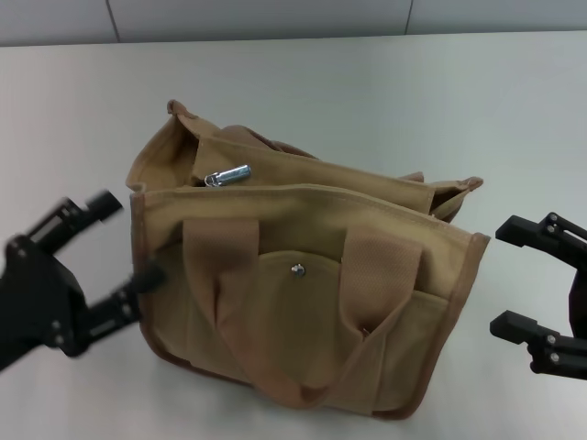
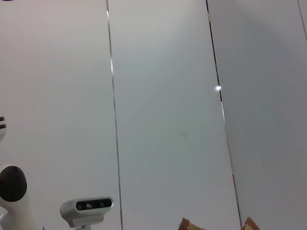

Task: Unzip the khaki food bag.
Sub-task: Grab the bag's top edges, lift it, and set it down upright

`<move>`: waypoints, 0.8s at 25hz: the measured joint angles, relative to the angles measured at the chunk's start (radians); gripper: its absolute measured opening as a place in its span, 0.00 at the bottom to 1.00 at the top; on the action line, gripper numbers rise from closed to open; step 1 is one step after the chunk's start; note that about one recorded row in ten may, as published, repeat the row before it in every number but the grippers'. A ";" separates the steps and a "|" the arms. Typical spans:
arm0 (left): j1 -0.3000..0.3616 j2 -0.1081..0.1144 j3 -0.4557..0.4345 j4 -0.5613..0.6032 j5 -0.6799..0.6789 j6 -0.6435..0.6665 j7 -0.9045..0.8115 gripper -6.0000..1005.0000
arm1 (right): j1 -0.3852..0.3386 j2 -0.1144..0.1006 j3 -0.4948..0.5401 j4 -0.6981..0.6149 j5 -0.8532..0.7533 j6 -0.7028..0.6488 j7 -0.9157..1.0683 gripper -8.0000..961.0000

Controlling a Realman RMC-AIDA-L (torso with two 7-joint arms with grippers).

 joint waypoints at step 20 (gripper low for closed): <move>-0.079 -0.014 0.016 -0.094 0.080 -0.177 0.124 0.67 | 0.000 -0.002 0.002 -0.002 0.006 -0.007 -0.001 0.88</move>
